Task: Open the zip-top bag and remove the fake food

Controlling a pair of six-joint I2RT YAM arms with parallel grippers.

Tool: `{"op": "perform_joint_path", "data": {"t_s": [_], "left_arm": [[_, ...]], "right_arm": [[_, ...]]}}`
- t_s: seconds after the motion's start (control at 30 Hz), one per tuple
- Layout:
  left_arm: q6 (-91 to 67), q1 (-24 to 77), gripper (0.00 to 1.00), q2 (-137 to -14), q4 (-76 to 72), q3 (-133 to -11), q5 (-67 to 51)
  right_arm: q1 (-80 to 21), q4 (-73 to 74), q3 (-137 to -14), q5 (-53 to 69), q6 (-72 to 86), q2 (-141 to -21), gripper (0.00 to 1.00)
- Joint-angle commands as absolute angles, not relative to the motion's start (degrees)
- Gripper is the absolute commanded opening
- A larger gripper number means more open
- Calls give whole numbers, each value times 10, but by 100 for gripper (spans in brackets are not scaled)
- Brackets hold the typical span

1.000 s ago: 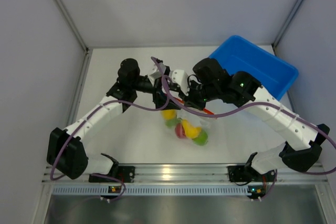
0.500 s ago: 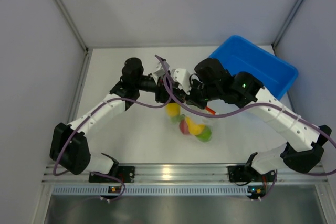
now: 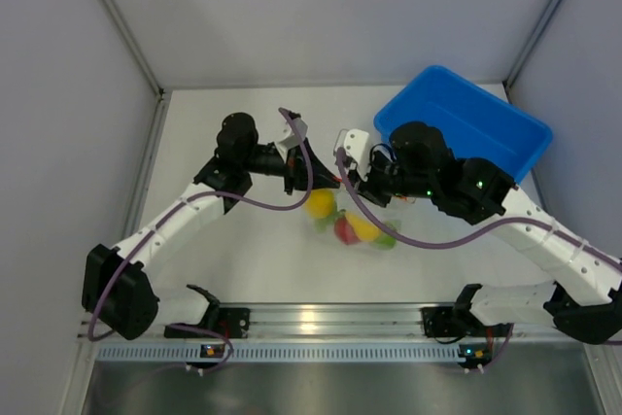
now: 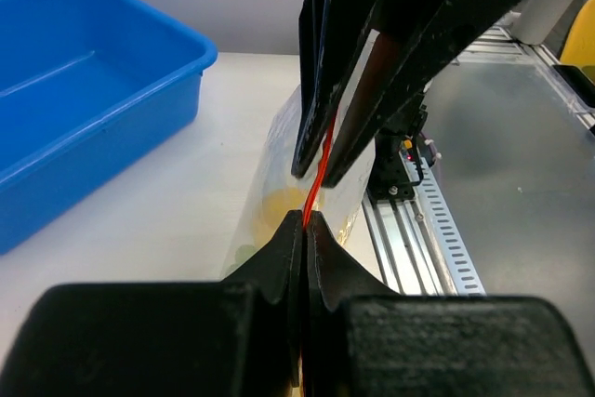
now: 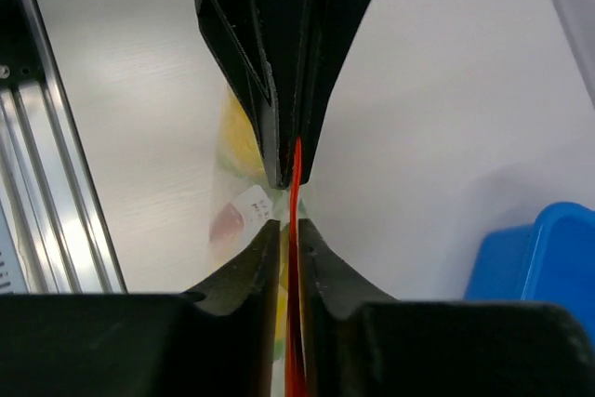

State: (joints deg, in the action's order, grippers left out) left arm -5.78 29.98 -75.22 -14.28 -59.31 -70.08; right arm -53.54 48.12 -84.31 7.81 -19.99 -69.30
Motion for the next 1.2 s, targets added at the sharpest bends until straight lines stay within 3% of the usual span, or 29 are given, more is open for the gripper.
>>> {"op": "perform_joint_path", "data": {"t_s": [0.0, 0.03, 0.07, 0.13, 0.17, 0.2, 0.37, 0.73, 0.9, 1.07, 1.17], "left_arm": [[-38, 296, 0, -713, -153, -584, -682], [-38, 297, 0, -706, -151, -584, -680], [-39, 296, 0, -707, -151, -585, -679], [-44, 297, 0, -703, -151, -591, -679], [-46, 297, 0, -702, -152, -592, -679], [-49, 296, 0, -702, -152, -594, -678], [-47, 296, 0, -695, -151, -600, -664], [-82, 296, 0, -688, -150, -641, -657], [-89, 301, 0, -675, -151, -653, -663], [-83, 309, 0, -659, -150, -654, -669], [-80, 324, 0, -650, -150, -652, -667]], "right_arm": [[-546, 383, -809, 62, -175, -633, 18], [-546, 368, -798, 55, -171, -610, 21], [-546, 355, -778, 48, -164, -599, 36], [-546, 304, -754, 9, -140, -555, 50], [-545, 285, -728, -12, -128, -539, 64], [-544, 267, -715, -52, -106, -522, 71], [-540, 196, -638, -130, -41, -418, 87], [-538, 150, -496, -98, 14, -213, 89], [-538, 101, -439, -61, 11, -185, 93], [-538, 84, -452, 26, 11, -202, 86], [-538, 66, -453, 58, 11, -216, 71]]}}
